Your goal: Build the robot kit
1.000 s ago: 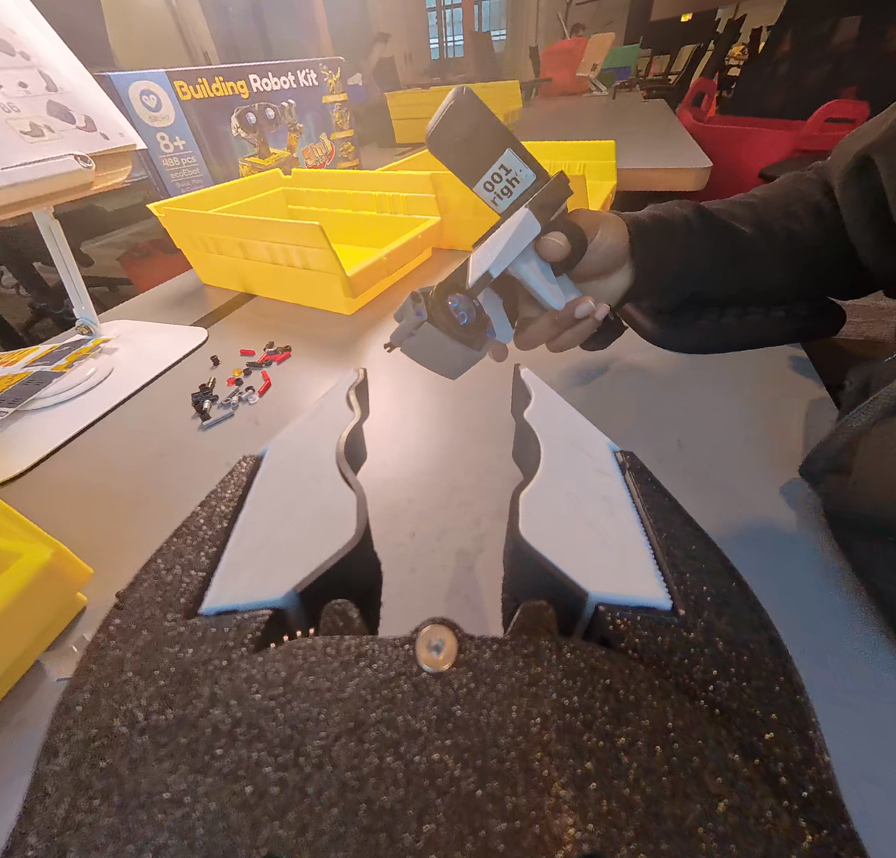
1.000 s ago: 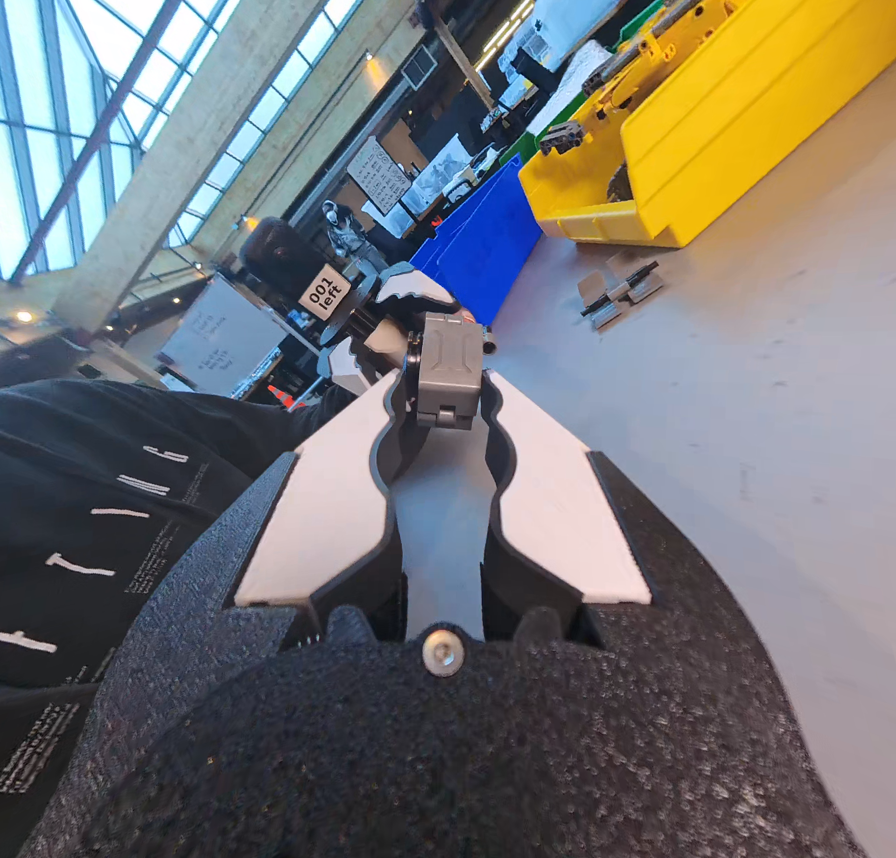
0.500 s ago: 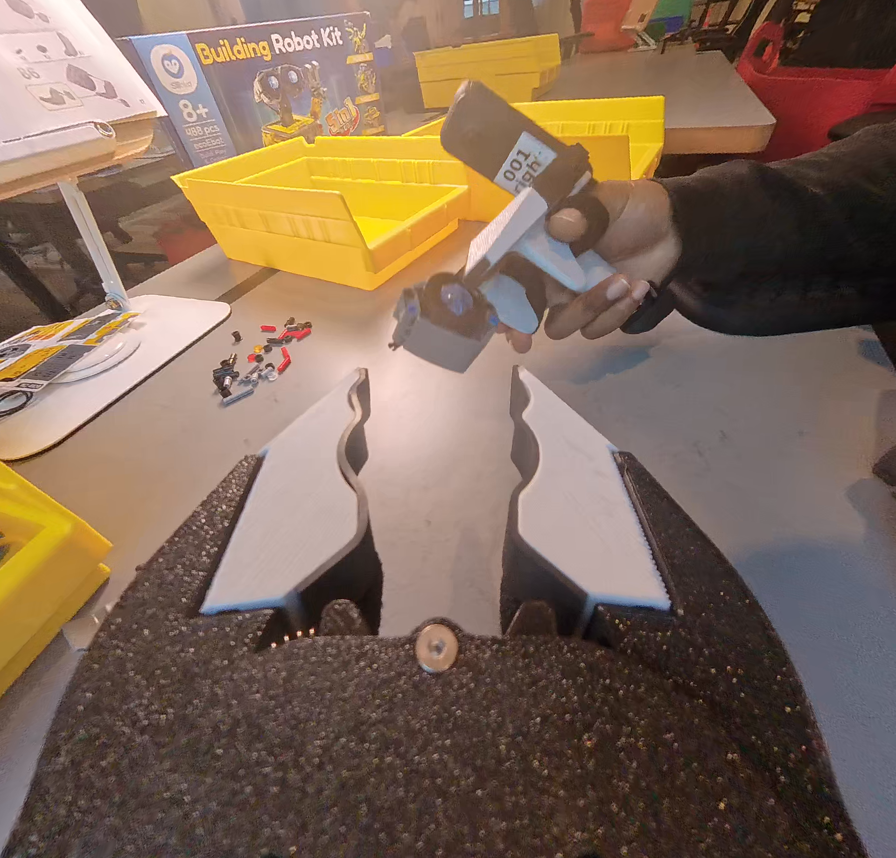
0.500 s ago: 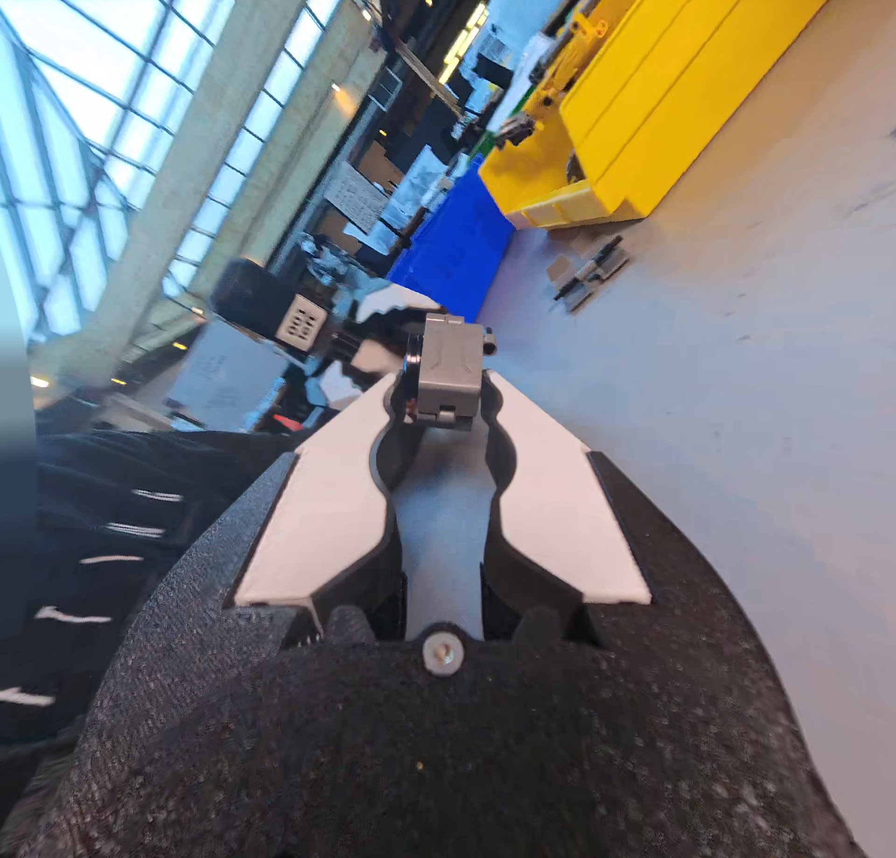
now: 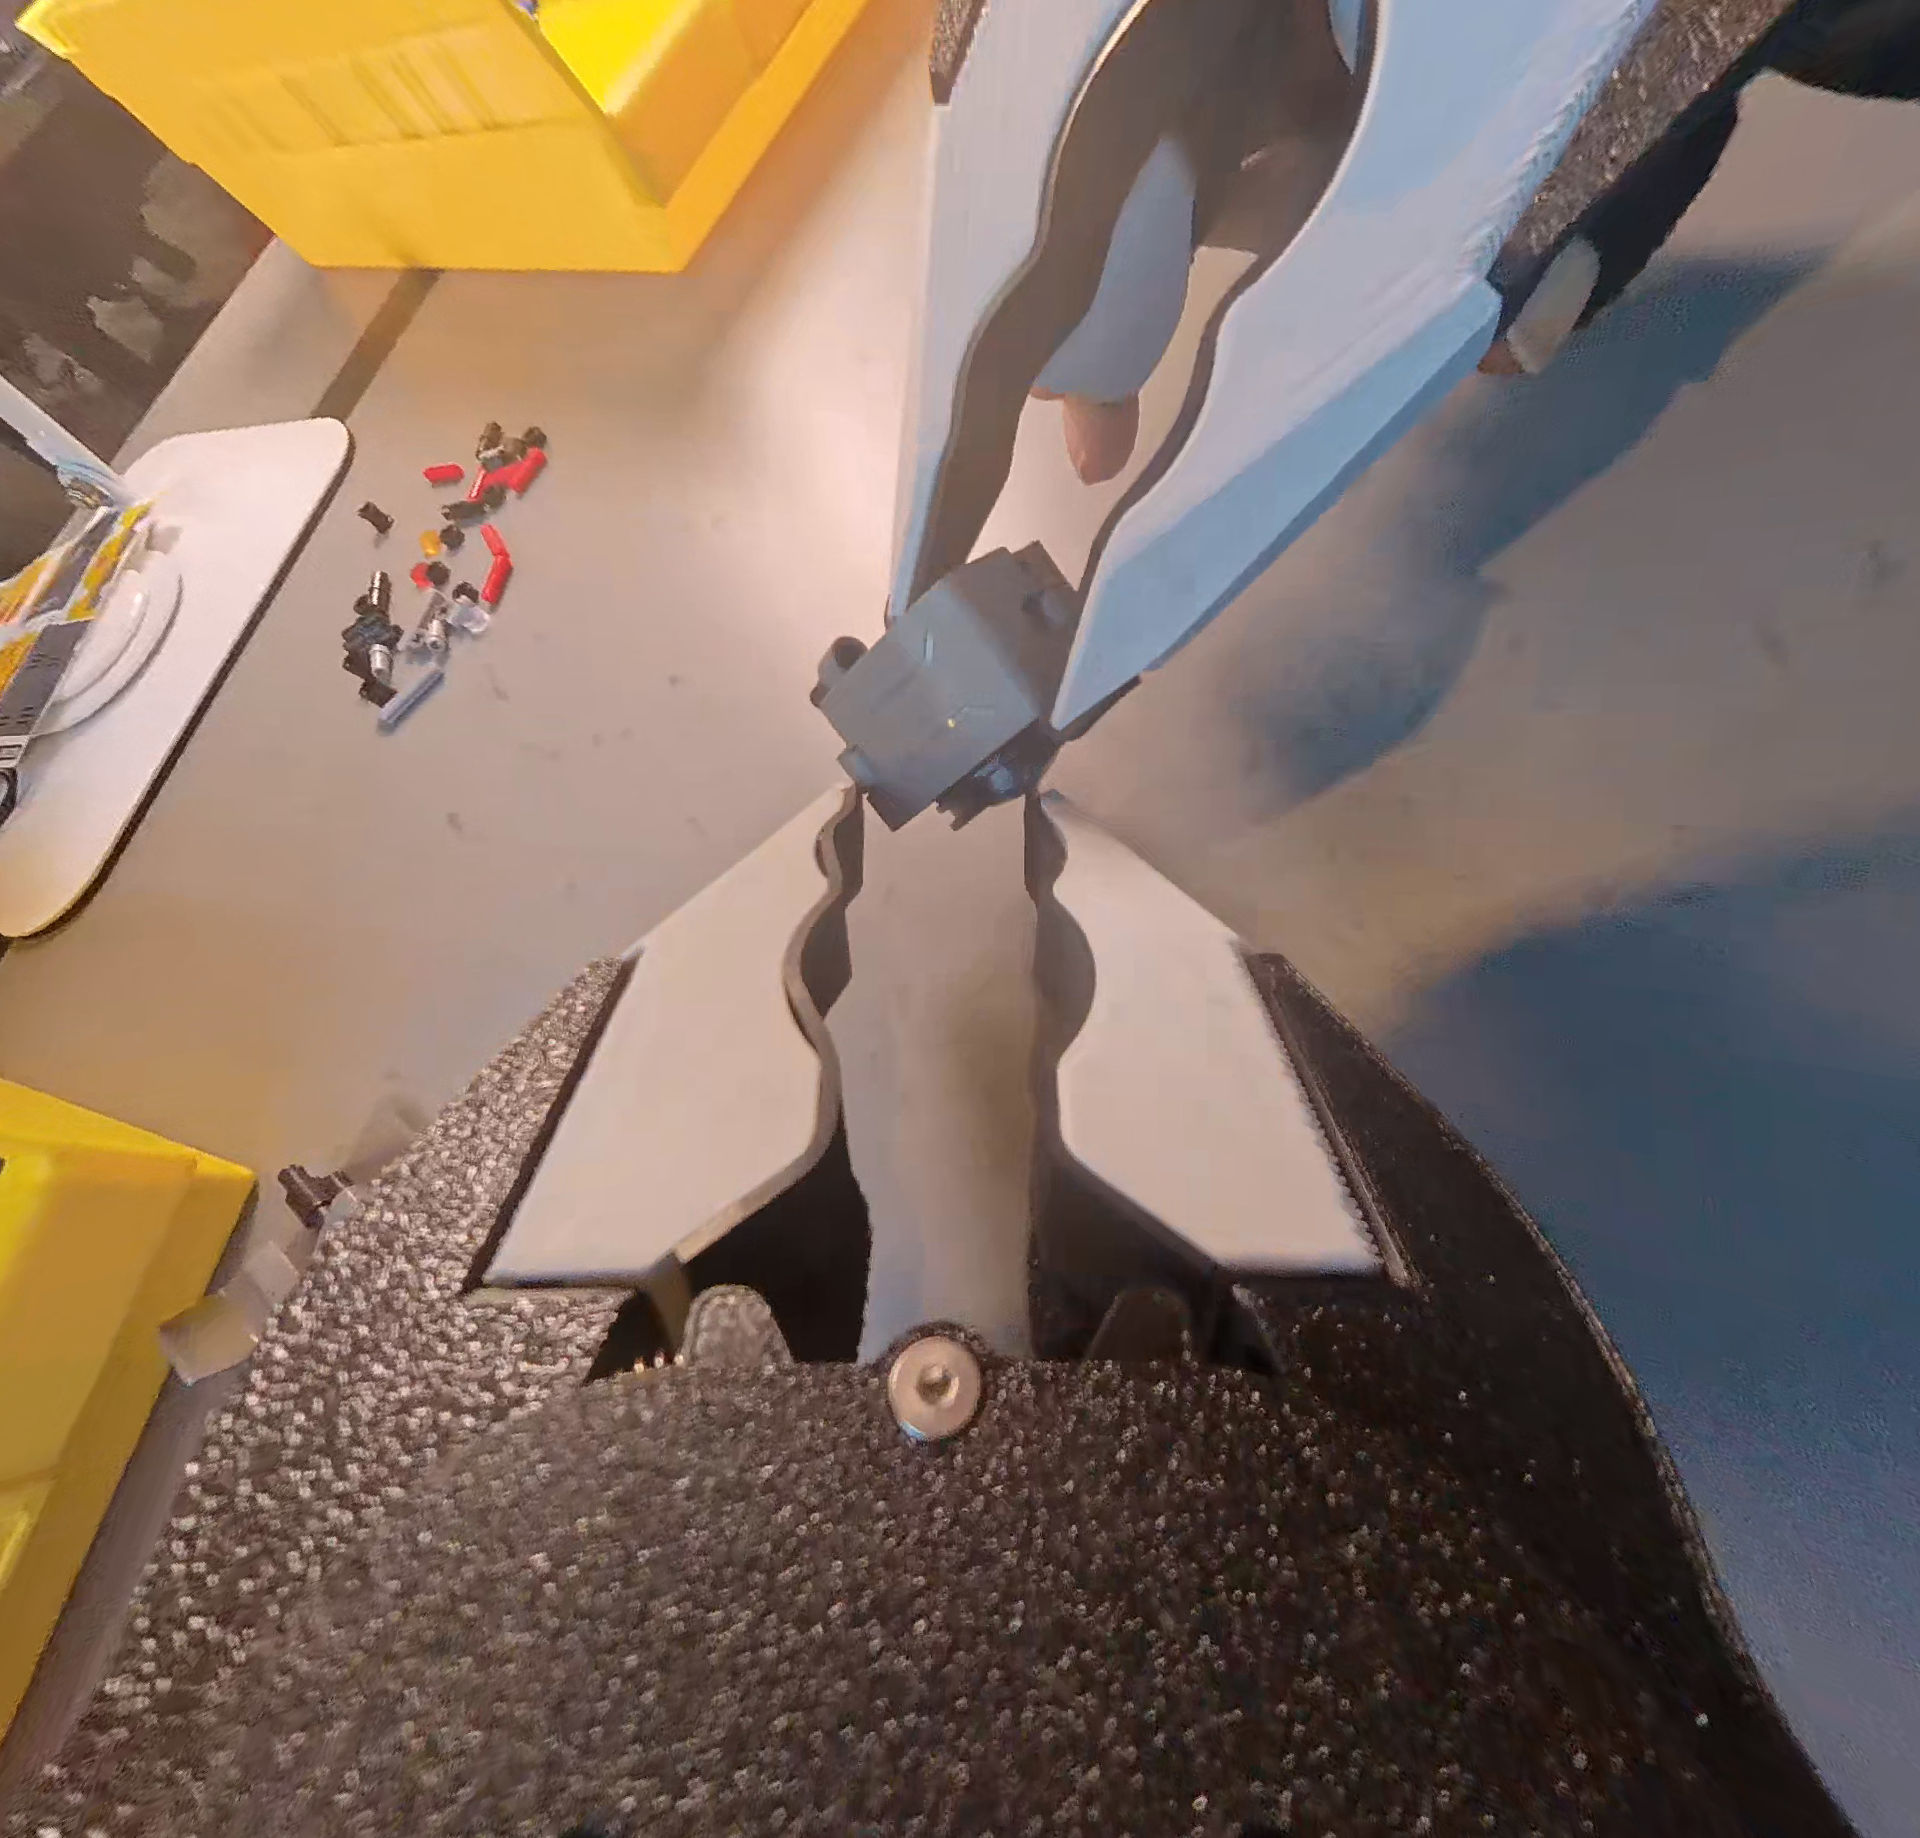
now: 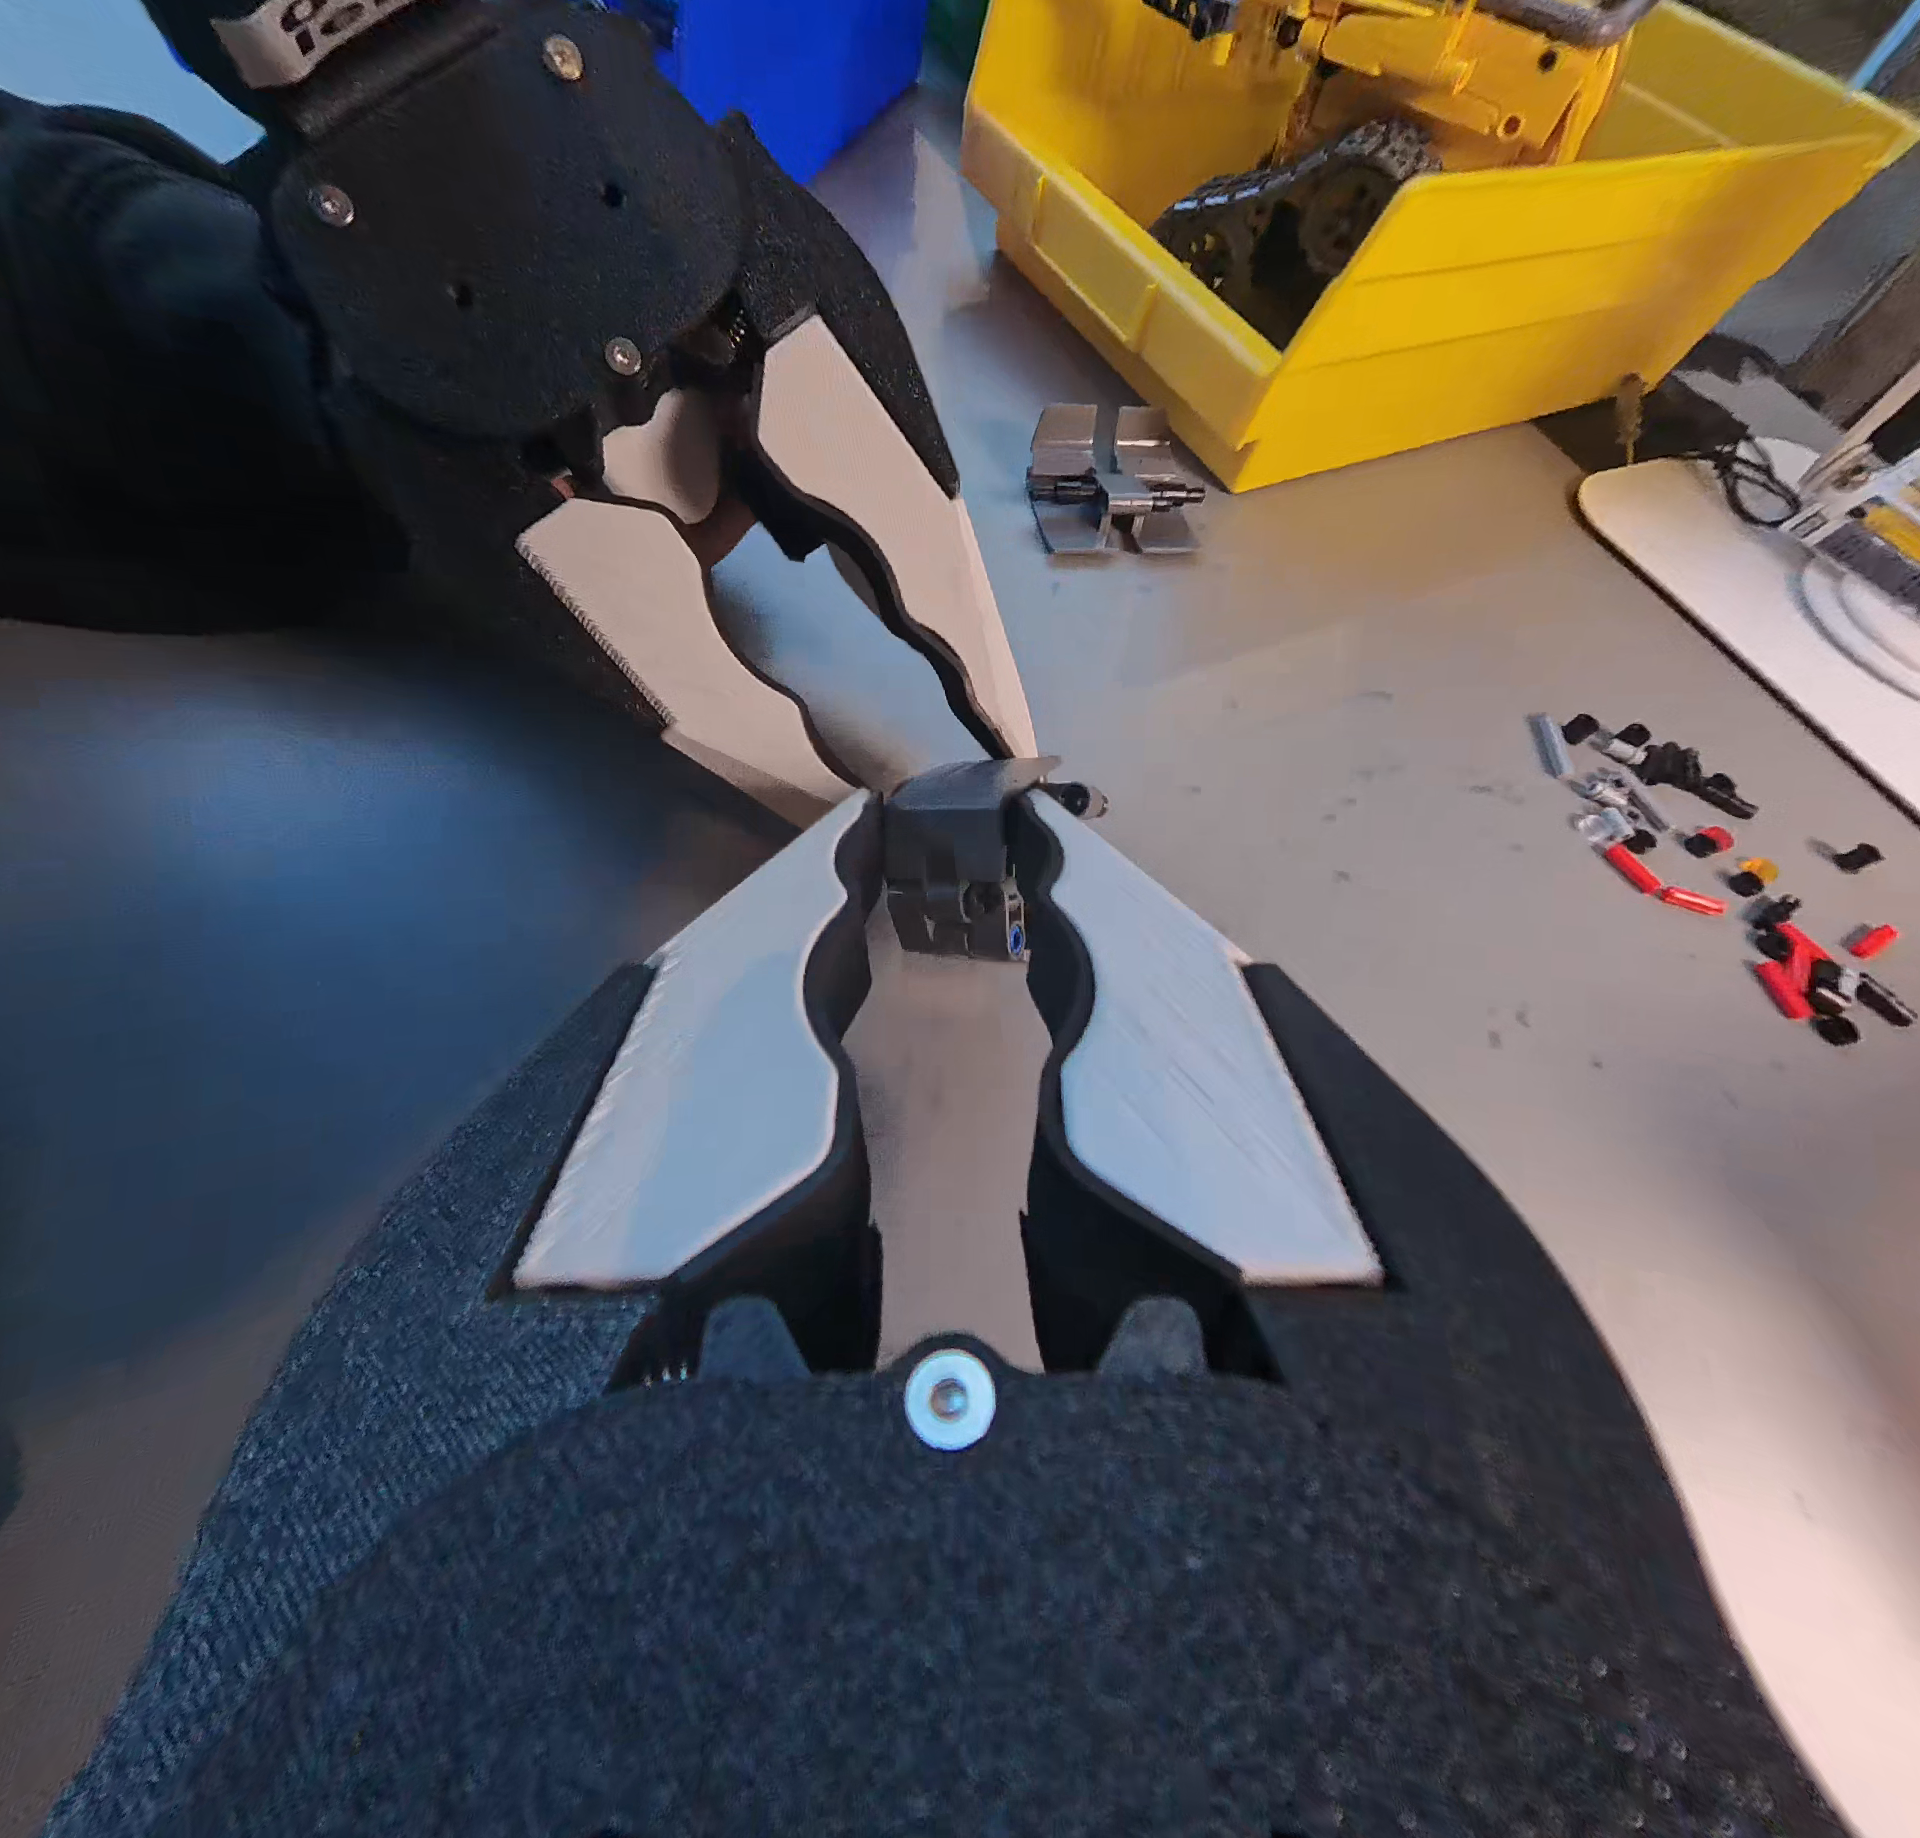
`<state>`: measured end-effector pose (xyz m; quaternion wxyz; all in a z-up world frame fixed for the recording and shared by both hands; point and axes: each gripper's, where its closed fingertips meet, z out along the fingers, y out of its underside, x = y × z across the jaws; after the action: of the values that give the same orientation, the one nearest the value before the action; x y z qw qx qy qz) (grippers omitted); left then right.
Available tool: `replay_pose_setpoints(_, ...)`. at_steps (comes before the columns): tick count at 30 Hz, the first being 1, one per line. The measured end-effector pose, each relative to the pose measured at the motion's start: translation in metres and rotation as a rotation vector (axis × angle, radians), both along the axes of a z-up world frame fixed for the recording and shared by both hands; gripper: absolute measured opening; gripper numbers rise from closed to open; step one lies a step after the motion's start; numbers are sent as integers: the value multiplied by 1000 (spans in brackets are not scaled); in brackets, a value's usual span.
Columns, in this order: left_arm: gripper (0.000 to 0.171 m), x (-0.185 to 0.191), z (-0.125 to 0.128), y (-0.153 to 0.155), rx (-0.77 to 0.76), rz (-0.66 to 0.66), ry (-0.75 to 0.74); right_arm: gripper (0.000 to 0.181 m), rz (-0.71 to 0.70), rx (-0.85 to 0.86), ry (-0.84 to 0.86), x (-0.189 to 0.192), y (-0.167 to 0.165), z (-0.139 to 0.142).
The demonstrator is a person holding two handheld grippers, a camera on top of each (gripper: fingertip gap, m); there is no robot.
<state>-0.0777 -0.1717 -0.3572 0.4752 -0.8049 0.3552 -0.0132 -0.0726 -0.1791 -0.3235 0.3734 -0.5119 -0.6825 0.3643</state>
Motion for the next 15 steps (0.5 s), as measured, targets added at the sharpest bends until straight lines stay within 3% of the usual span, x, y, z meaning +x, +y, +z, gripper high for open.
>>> replay_pose_setpoints(8, 12, -9, -7, 1, -5, 4, 66, 26, 57, -7, -116, 12, 3, -16)
replay_pose_setpoints(12, 22, -18, -7, 1, -18, 28, 49, 33, 76, -27, -136, 15, 6, -19)
replay_pose_setpoints(15, 33, -13, 9, -3, 24, -5, -51, 35, 87, -26, -138, 17, 10, -19)
